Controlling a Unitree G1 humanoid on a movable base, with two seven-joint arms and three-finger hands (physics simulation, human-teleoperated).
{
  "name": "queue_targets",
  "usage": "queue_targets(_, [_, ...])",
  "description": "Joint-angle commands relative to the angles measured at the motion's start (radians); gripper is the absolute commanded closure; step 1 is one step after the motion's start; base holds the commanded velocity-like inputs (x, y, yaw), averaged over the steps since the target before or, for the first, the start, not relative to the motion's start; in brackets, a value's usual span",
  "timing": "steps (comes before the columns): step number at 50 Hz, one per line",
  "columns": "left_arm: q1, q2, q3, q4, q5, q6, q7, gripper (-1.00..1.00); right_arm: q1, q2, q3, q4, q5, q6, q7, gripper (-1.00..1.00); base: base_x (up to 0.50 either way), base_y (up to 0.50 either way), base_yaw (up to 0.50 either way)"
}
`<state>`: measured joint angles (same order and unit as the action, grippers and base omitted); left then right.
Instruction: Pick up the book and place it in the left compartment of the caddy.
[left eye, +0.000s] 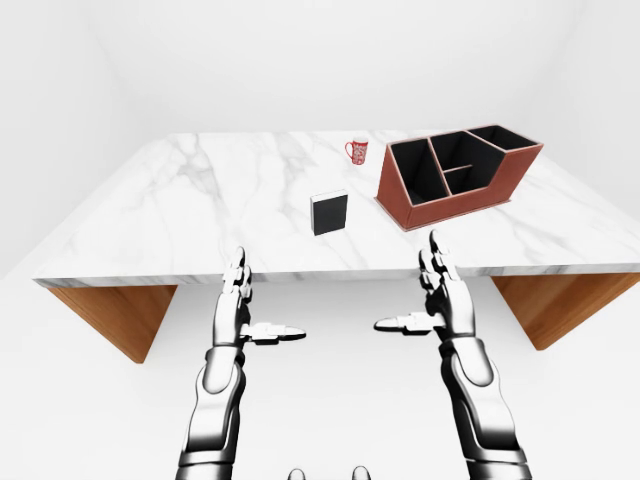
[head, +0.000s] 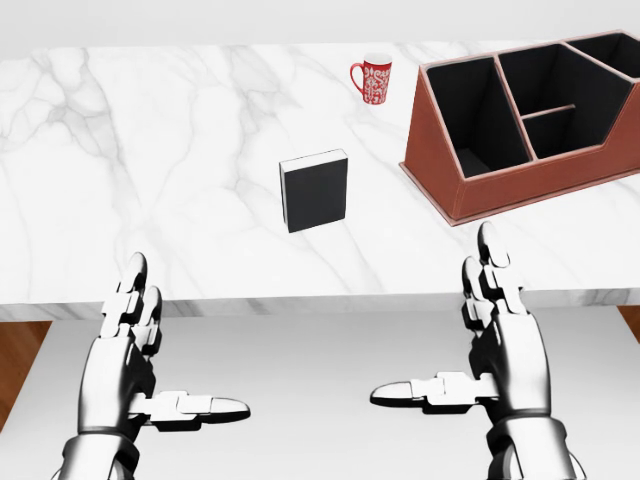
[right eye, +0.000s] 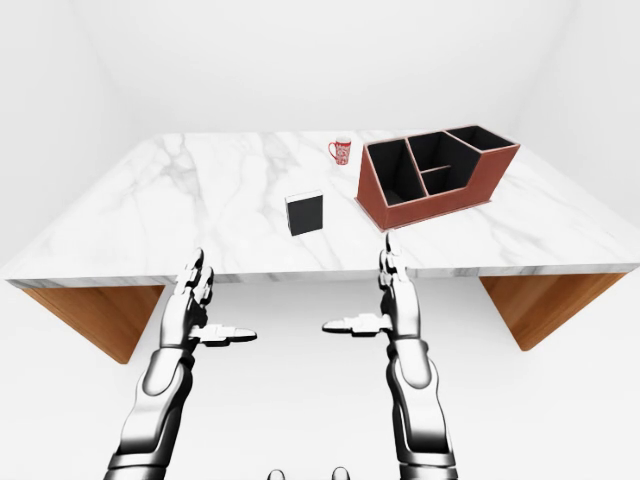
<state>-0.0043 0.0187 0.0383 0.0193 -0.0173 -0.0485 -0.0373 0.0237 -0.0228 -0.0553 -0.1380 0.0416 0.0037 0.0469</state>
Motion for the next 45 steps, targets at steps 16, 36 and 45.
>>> queue_targets(16, [-0.043,0.012,0.023,0.127,-0.007,-0.039,0.019,-1.0,-0.025,-0.045,-0.147,-0.399,0.071,0.084,0.018,-1.0,0.0,0.0,0.0])
queue_targets(36, [-0.038,0.013,0.024,0.11,-0.006,-0.039,0.031,-1.0,-0.065,-0.133,-0.438,-0.625,0.306,0.084,-0.007,-1.0,0.0,0.0,0.0])
queue_targets(45, [-0.033,0.011,0.018,0.099,0.003,-0.039,0.028,-1.0,-0.056,-0.197,-0.58,-0.669,0.431,0.084,-0.032,-1.0,0.0,0.0,0.0])
